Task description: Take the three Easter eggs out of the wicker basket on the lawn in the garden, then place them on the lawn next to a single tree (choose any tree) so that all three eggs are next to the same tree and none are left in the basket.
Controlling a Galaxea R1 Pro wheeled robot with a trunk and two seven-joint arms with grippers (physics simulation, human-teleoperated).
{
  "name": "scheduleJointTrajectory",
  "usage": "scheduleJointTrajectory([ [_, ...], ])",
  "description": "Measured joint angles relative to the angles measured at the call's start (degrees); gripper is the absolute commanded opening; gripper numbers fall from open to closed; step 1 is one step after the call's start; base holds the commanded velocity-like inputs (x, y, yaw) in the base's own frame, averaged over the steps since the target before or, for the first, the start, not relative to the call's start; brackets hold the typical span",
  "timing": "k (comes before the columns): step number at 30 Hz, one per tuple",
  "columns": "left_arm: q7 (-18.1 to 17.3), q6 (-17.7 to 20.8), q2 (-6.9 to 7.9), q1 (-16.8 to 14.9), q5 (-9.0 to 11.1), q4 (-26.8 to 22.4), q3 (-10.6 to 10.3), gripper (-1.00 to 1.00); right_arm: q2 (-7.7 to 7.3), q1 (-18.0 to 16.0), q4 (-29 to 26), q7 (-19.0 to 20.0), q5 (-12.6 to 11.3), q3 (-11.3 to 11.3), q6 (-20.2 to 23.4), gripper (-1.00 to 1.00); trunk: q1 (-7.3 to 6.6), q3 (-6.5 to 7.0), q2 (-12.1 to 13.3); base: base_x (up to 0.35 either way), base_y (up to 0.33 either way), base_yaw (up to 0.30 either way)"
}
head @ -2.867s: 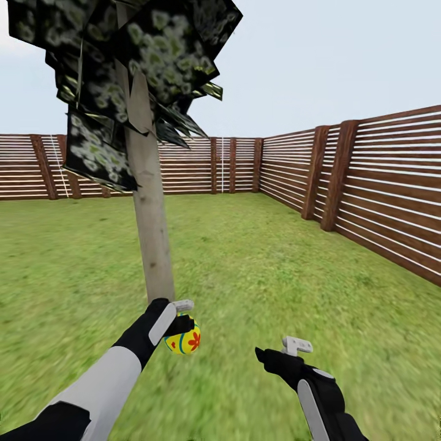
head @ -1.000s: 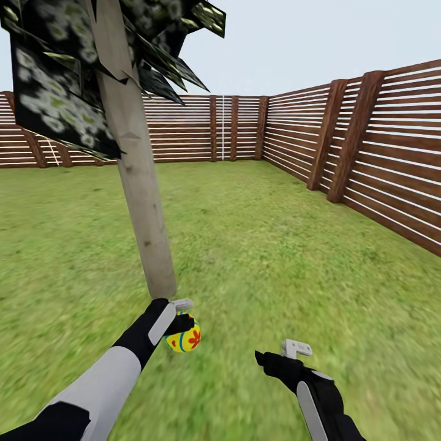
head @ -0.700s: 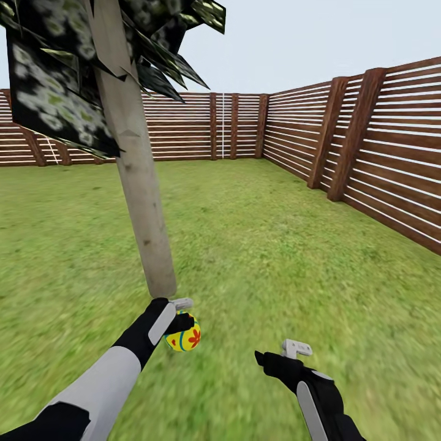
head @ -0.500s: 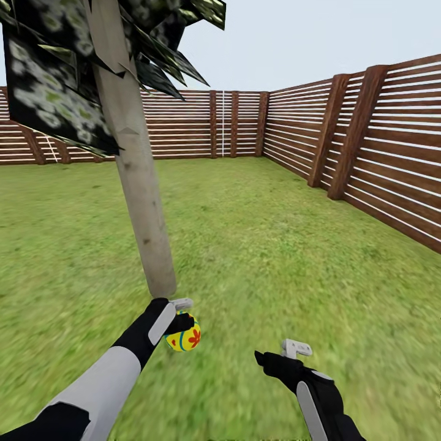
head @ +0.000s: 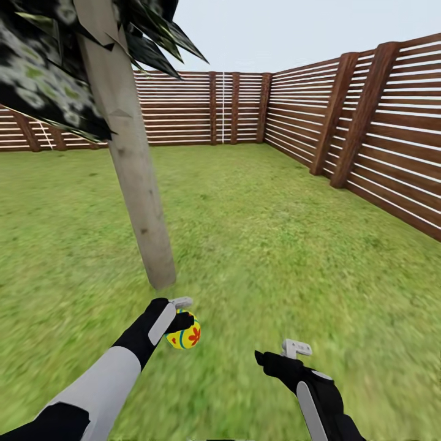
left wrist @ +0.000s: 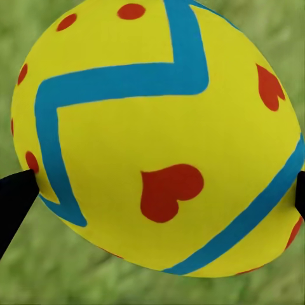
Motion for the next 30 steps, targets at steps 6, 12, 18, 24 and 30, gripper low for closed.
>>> scheduleJointTrajectory([
  [6, -0.04, -0.27, 0.02, 0.0, 0.01, -0.48, -0.01, -1.0, -0.05, 0.02, -0.52, 0.03, 0.01, 0.09, -0.08, 1.0, 0.15, -1.33, -0.08, 0.0, 0.0, 0.0],
  [12, -0.01, -0.26, 0.05, 0.0, 0.0, -2.7, -0.03, -1.0, -0.11, 2.05, -8.65, 2.64, -0.23, -0.17, -4.12, 1.0, 0.31, -2.66, -0.16, 0.0, 0.0, 0.0],
  [18, -0.03, -0.27, 0.05, 0.0, 0.0, -2.89, -0.04, -1.0, -0.12, 3.03, -9.76, 3.39, -0.29, -0.21, -4.85, 1.0, 0.46, -3.99, -0.24, 0.0, 0.0, 0.0],
  [24, -0.05, -0.27, 0.02, 0.0, 0.01, -2.9, -0.04, -1.0, -0.12, 3.07, -9.74, 3.43, -0.3, -0.17, -4.97, 1.0, 0.62, -5.32, -0.32, 0.0, 0.0, 0.0],
  [30, -0.04, -0.27, 0.05, 0.0, 0.0, -2.91, -0.09, -1.0, -0.14, 3.07, -9.74, 3.5, -0.31, -0.16, -4.98, 1.0, 0.77, -6.65, -0.4, 0.0, 0.0, 0.0],
])
